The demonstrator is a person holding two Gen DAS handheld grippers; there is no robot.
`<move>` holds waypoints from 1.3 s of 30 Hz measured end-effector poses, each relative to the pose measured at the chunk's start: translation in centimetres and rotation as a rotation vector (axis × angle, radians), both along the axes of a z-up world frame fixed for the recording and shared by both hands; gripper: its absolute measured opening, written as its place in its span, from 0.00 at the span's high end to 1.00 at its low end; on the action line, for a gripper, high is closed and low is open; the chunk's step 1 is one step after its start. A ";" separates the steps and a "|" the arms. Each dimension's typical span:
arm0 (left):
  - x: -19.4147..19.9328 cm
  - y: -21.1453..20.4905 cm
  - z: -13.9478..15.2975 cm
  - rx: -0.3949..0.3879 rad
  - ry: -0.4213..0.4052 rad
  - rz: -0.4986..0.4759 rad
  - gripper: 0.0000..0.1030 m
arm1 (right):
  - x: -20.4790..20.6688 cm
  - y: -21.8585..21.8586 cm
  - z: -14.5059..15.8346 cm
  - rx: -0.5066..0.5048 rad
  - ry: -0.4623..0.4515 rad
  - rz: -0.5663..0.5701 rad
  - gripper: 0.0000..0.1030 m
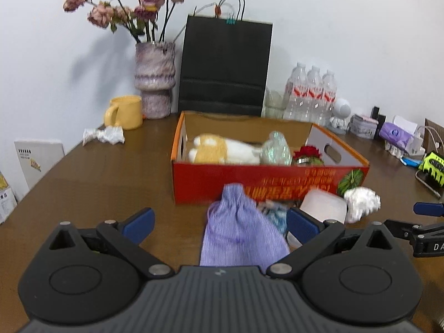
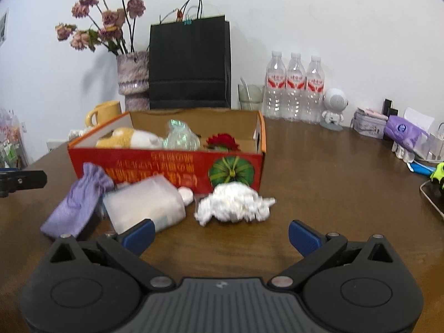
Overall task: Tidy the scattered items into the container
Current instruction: 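Grasp the lavender pouch with the left gripper while the right grasps the crumpled tissue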
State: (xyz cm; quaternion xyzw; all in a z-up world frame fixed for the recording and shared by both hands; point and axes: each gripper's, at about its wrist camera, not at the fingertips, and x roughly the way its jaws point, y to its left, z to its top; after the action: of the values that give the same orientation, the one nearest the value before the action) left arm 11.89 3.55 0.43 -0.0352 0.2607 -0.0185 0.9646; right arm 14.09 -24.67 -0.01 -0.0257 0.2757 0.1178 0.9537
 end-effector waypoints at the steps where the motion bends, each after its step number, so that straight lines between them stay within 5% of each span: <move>1: 0.0 0.0 -0.3 -0.001 0.009 -0.003 0.00 | 0.0 0.0 -0.3 -0.003 0.007 0.000 0.00; 11: 1.9 -0.7 -1.9 -0.008 0.064 -0.024 0.00 | 1.6 0.0 -1.4 -0.009 0.046 -0.011 0.00; 22: 8.4 -1.0 -2.9 -0.015 0.130 0.012 0.03 | 7.7 -0.2 -0.9 -0.029 0.057 -0.051 0.01; 25: 9.8 -0.7 -3.8 -0.040 0.165 0.028 0.22 | 9.6 0.0 -1.7 -0.028 0.095 -0.045 0.14; 28: 10.1 -0.6 -4.5 -0.038 0.173 0.018 0.58 | 10.1 -0.2 -2.8 0.015 0.128 -0.008 0.57; 30: 9.8 -0.4 -4.4 -0.053 0.161 -0.004 0.71 | 9.6 -0.6 -2.7 0.032 0.100 -0.008 0.66; 32: 9.4 -0.2 -4.2 -0.060 0.138 -0.007 0.72 | 9.1 -0.8 -2.3 0.057 0.071 -0.009 0.79; 39: 7.9 0.6 -3.3 -0.086 0.094 0.002 0.72 | 8.0 -1.5 -1.9 0.103 0.039 -0.013 0.81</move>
State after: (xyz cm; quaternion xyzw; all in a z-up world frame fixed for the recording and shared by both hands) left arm 19.78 4.14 -2.84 -0.0776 0.3045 -0.0272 0.9490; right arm 22.11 -26.14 -1.89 0.0275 0.2879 0.1262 0.9489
